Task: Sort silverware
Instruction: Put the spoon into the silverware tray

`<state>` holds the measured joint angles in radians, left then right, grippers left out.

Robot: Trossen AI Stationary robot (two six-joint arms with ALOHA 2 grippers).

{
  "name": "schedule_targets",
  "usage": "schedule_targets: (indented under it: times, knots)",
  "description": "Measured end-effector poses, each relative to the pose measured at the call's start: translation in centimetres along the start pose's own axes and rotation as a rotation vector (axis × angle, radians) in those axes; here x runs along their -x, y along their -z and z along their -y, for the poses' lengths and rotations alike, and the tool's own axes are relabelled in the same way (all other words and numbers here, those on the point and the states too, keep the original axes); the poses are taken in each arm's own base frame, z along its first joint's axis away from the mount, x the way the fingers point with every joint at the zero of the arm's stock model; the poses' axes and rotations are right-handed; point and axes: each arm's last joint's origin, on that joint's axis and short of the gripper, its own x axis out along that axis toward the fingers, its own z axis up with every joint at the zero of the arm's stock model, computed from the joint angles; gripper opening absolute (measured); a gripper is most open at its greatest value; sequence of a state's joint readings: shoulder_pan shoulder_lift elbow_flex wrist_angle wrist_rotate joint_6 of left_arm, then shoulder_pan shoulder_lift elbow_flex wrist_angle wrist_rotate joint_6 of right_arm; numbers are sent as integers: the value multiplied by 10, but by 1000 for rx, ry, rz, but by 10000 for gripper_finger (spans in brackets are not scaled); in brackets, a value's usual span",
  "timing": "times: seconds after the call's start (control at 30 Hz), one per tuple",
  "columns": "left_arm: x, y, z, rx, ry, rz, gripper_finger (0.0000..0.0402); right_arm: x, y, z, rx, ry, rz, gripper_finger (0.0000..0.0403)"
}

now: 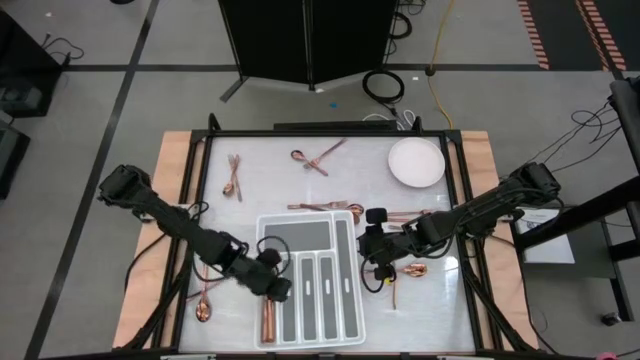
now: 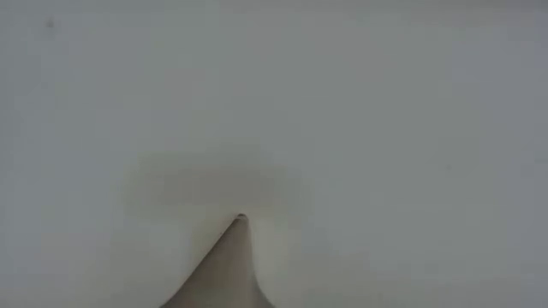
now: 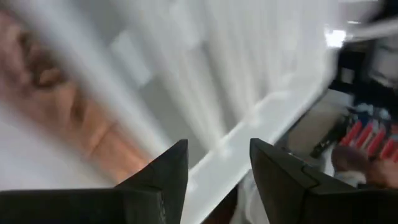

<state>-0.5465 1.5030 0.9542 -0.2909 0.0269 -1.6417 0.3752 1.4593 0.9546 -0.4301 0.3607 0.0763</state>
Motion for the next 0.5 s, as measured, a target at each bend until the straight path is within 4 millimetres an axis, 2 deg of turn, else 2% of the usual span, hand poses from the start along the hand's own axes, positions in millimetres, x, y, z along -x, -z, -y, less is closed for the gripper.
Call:
schedule_targets:
  times: [0.07, 0.17, 0.3, 0.37, 0.5]
  knots:
    - [7, -2, 16, -225, 61, 119, 173, 0, 0, 0, 29, 0, 0, 148]
    - [15, 0, 36, -580, 105, 387, 173, 0, 0, 0, 69, 1, 0, 148]
    - [14, -11, 42, -902, -38, 702, 173, 0, 0, 0, 58, -6, -1, 148]
    - [15, -27, 43, -991, -90, 752, 173, 0, 0, -1, 59, -45, -7, 148]
    - [18, -66, 45, -1140, -82, 702, 173, 1, 3, 1, -9, -69, -42, 148]
